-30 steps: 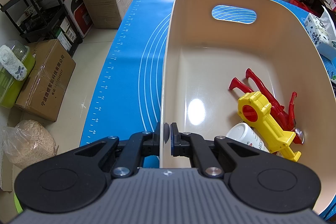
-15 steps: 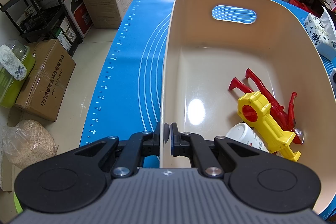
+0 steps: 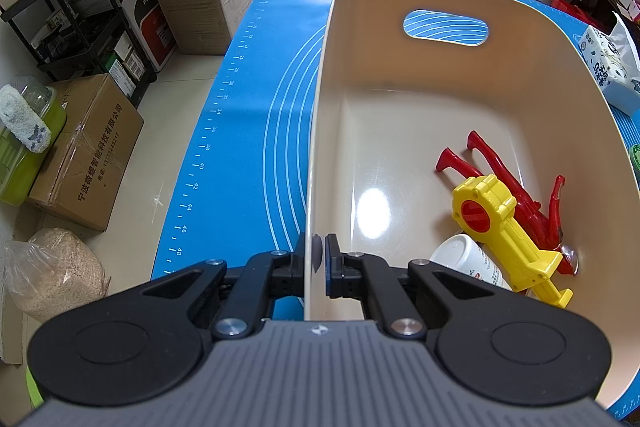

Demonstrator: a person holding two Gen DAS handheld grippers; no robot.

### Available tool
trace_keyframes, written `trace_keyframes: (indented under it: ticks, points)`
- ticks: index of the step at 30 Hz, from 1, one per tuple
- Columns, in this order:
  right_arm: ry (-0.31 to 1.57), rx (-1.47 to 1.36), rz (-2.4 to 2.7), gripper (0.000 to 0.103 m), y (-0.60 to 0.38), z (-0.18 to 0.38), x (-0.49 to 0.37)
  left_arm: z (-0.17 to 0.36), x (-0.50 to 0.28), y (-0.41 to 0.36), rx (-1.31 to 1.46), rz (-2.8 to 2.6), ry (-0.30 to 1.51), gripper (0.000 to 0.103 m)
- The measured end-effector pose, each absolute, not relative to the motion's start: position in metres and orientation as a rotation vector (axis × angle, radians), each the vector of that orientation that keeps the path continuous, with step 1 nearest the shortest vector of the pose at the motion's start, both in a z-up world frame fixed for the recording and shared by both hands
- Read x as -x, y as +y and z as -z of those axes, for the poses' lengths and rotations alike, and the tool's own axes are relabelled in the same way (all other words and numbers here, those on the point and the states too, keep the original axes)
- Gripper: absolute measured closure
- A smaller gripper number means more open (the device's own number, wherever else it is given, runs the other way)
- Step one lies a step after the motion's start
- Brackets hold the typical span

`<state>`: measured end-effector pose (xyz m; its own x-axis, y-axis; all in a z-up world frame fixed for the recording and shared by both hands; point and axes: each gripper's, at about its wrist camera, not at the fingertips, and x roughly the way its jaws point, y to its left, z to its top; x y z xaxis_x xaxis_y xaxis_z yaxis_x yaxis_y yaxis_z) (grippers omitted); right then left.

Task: Organize rigid objects
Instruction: 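Lift the charger plug with the right tool and carry it over the bin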

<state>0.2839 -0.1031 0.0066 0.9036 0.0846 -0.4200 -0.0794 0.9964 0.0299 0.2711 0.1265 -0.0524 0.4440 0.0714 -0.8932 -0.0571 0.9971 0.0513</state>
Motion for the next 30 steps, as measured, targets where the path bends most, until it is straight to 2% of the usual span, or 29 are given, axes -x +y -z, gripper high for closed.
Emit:
trace_keyframes:
  ticks: [9, 26, 30]
  points:
    - [0.431, -0.016, -0.236, 0.053, -0.056, -0.021, -0.283, 0.053, -0.271, 0.126, -0.013, -0.079, 1.108, 0.096]
    - [0.695, 0.013, -0.369, 0.053, -0.003, 0.034, -0.294, 0.053, -0.272, 0.124, -0.016, -0.080, 1.108, 0.097]
    - [0.696, 0.043, -0.362, 0.053, 0.001, 0.035, -0.297, 0.055, -0.273, 0.122, -0.018, -0.082, 1.108, 0.097]
